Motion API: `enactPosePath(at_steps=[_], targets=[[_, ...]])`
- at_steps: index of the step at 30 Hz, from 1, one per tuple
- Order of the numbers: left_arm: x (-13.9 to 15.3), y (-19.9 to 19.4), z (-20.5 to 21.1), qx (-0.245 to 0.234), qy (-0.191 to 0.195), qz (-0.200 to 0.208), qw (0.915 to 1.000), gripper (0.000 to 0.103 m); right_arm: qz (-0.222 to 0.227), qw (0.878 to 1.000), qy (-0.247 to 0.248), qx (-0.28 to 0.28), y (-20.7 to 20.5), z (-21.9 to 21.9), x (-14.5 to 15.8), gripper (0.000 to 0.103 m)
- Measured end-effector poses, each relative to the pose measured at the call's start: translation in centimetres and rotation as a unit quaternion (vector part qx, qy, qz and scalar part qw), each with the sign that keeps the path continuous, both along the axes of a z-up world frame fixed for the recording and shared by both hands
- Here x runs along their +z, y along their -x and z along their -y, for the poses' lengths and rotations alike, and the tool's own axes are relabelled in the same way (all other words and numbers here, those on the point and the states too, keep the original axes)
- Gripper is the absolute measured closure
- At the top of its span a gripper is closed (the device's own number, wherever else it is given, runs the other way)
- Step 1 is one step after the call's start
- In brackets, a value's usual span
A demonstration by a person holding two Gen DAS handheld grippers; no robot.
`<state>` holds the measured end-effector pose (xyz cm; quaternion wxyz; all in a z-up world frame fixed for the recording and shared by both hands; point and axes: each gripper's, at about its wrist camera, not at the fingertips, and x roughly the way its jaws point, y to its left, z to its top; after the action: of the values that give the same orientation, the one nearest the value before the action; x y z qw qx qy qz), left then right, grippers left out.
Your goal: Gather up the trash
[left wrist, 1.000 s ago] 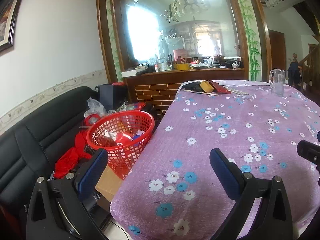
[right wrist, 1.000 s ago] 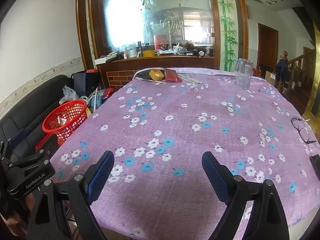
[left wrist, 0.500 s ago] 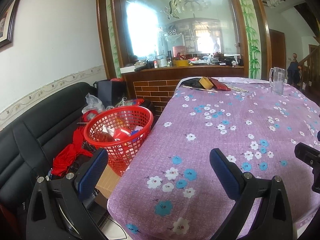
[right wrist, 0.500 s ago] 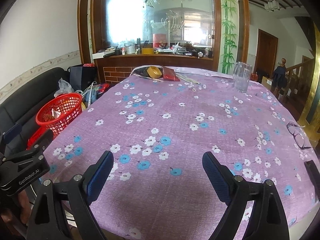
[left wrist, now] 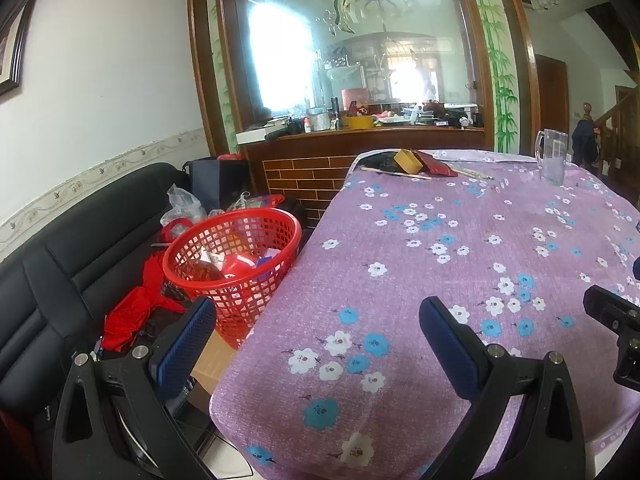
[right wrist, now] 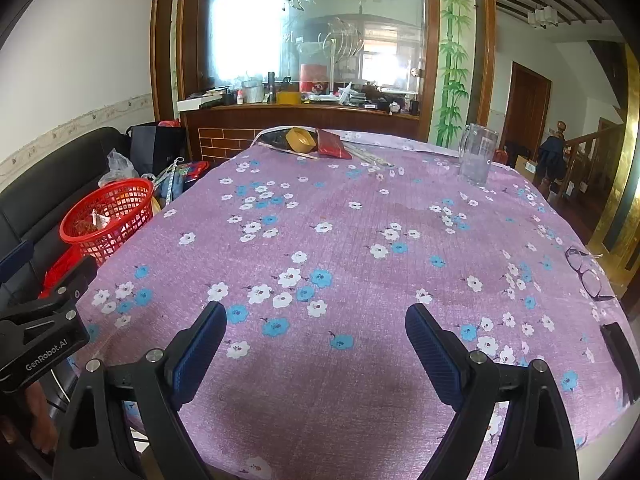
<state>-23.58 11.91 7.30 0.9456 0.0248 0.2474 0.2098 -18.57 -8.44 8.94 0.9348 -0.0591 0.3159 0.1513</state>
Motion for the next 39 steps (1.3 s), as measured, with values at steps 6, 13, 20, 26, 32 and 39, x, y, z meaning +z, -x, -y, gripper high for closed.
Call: enactPosePath(at_steps=[6, 13, 20, 26, 32, 39], targets=[[-0.2, -0.2, 0.0, -0.003, 0.000, -0.004, 1.0000, 0.002, -0.002, 1.000, 0.003, -0.002, -0.1, -0.1, -0.2, 0.009], [-0.4, -0.3, 0.3, -0.007, -0.001, -0.007, 1.0000, 0.002, -0.004, 1.000, 0.005, -0.004, -0.2, 0.0, -0.3, 0.009], [-0.5, -0.8, 0.8, -0.014, -0.002, -0.012, 0.9998, 0.002, -0.006, 1.000, 0.006, -0.006, -0.4, 0.1, -0.7, 0.009], [-0.6, -3.0, 2.0, -0.050, 0.012, -0.034, 0.9981, 0.002, -0.012, 1.000, 0.001, -0.021, -1.2, 1.1, -0.8, 0.008], [-1.7, -7.3, 4.3, -0.090, 0.036, -0.081, 0.9920, 0.002, -0.029, 0.996, -0.009, -0.081, -4.6, 5.2, -0.8, 0.007], [-3.6, -14.9, 8.4, -0.142, 0.106, -0.156, 0.9716, 0.002, -0.066, 0.985, 0.012, -0.157, -11.1, 10.4, -2.0, 0.003]])
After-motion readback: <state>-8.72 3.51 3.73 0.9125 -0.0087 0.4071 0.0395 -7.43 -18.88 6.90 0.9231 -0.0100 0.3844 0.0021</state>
